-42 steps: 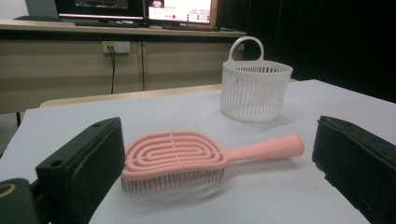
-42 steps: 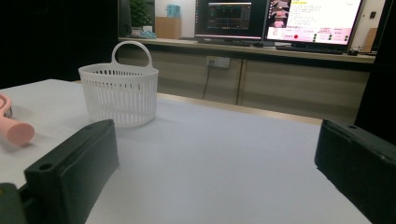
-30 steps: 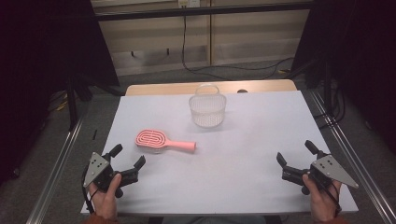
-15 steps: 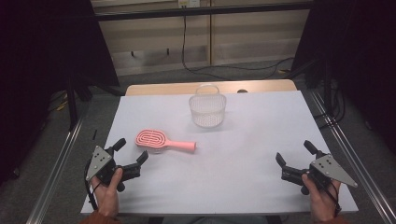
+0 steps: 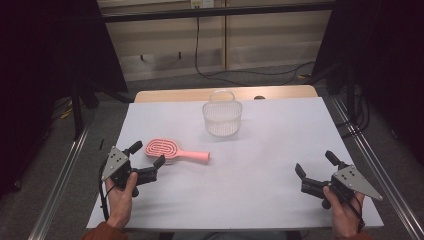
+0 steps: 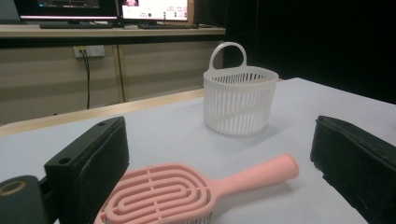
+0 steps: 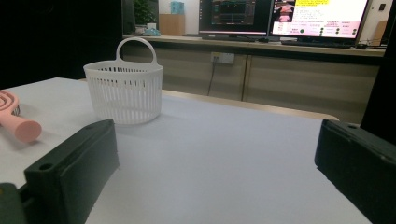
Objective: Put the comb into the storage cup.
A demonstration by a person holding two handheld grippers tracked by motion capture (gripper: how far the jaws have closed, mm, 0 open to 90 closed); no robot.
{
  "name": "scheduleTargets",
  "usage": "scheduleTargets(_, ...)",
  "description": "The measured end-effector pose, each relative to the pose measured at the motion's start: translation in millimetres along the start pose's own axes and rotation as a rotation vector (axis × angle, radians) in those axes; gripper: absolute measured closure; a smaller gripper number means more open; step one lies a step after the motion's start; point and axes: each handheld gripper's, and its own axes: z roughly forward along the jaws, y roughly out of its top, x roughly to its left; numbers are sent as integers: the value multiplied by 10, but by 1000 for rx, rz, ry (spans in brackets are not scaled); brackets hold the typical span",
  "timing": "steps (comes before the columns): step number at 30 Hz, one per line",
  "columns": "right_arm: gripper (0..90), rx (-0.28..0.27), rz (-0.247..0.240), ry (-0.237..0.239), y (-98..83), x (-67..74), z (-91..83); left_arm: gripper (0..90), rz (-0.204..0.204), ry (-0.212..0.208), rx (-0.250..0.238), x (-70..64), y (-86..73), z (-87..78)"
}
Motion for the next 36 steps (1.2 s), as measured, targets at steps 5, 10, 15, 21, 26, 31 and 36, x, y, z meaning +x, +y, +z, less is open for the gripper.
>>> scheduleTargets(5, 0, -2, 0, 5, 0, 4, 0, 22, 1, -39, -26, 5, 51, 49)
scheduleTargets(10, 0, -11, 3, 6, 2, 3, -3, 12, 2, -38, -59, 16, 161, 99)
scheduleTargets(15, 0, -13, -5, 6, 4, 12, -6, 14, 47, -34, -45, 41, 197, 189)
scheduleTargets(21, 0, -8, -2, 12, 3, 17, -5, 12, 26, -33, -49, 107, 193, 265)
scheduleTargets(26, 0, -8, -3, 13, 3, 20, -6, 9, 64, -31, -50, 114, 223, 364)
scheduleTargets(31, 0, -13, -9, 17, 5, 27, -3, 11, 44, -28, -66, 105, 281, 423)
scheduleTargets(36, 0, -14, -6, 18, 5, 26, -3, 18, 48, -29, -70, 115, 309, 479)
